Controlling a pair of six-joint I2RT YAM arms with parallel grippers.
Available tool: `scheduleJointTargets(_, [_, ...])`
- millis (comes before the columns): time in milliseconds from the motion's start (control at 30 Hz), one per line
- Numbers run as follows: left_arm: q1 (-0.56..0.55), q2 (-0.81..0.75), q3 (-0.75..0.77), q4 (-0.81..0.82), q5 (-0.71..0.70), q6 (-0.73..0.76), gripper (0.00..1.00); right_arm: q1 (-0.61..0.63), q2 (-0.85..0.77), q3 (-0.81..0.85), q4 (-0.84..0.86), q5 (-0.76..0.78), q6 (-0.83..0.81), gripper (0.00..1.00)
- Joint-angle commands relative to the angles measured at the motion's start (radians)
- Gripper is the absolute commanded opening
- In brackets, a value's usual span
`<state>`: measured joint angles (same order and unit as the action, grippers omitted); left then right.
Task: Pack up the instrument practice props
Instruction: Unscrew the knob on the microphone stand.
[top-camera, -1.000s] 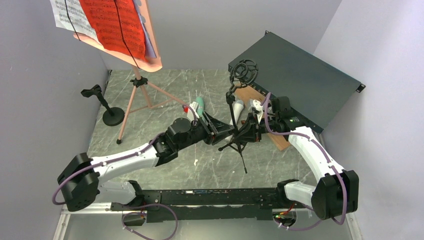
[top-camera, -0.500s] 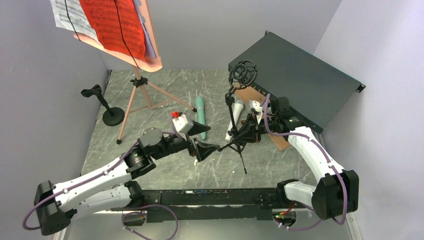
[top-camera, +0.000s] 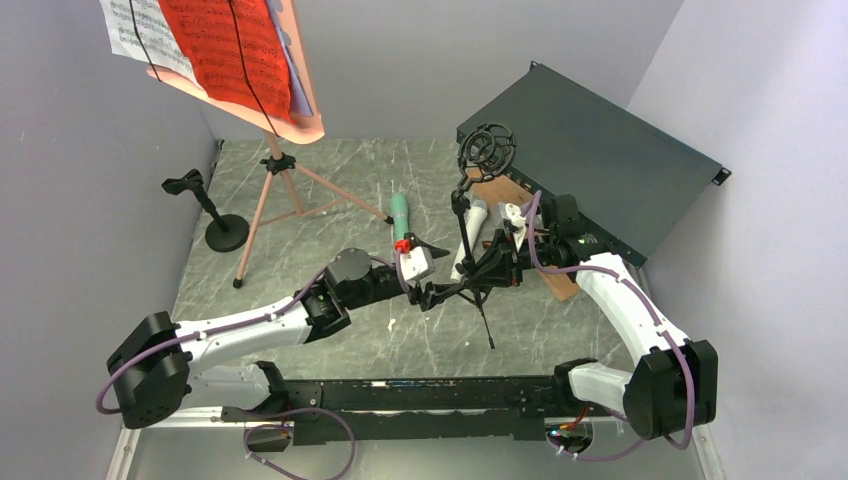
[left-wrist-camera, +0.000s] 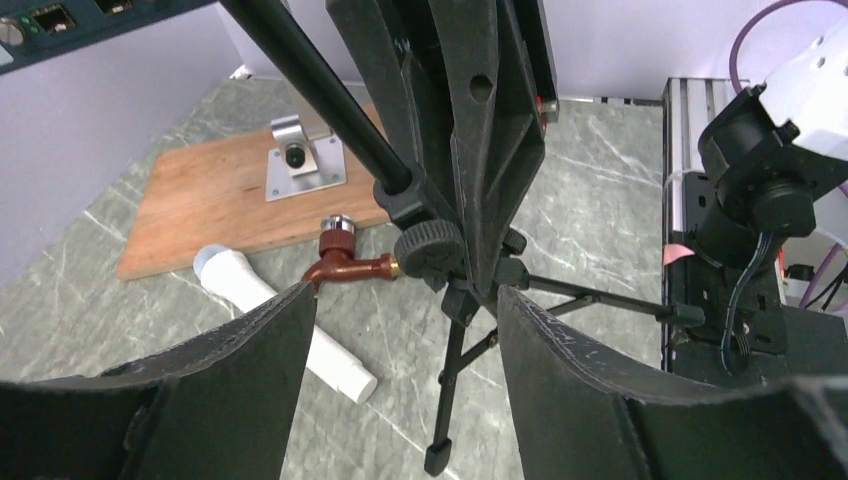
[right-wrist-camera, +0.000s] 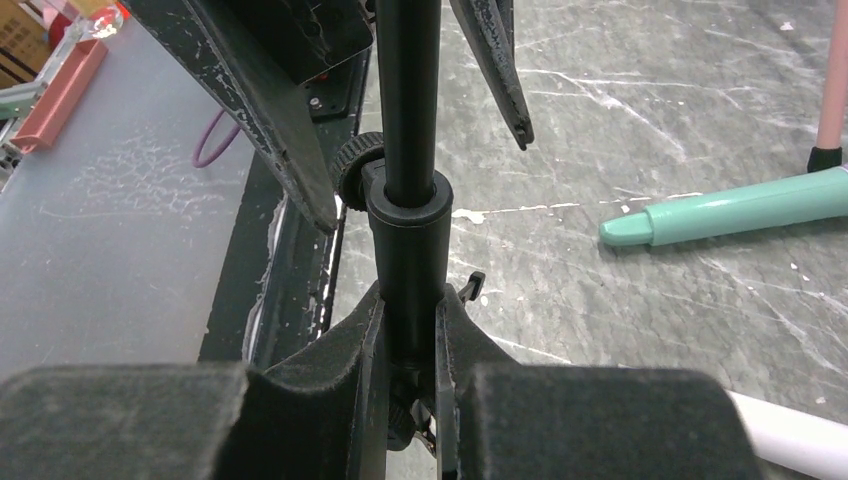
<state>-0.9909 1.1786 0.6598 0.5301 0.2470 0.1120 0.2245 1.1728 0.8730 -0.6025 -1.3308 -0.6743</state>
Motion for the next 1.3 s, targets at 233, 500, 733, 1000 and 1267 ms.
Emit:
scheduleJointTargets(233, [-0.031, 0.011, 0.000, 0.199, -0.050, -0.075, 0.66, 0.000, -0.005, 0.017, 0.012, -0.079, -0.032, 0.00])
scheduleJointTargets(500, [-0.047, 0.014, 0.005, 0.169, -0.070, -0.103, 0.44, 0.001, -0.005, 0.015, 0.019, -0.078, -0.024, 0.00])
scheduleJointTargets(733, [-0.049, 0.018, 0.017, 0.135, -0.074, -0.106, 0.30, 0.001, -0.005, 0.015, 0.023, -0.076, -0.021, 0.00])
scheduleJointTargets(1000, [-0.051, 0.013, 0.045, 0.073, -0.088, -0.164, 0.44, 0.001, -0.004, 0.014, 0.023, -0.074, -0.019, 0.00])
scheduleJointTargets(1267, [-0.057, 0.016, 0.053, 0.076, -0.117, -0.176, 0.44, 0.001, -0.004, 0.014, 0.025, -0.074, -0.019, 0.00])
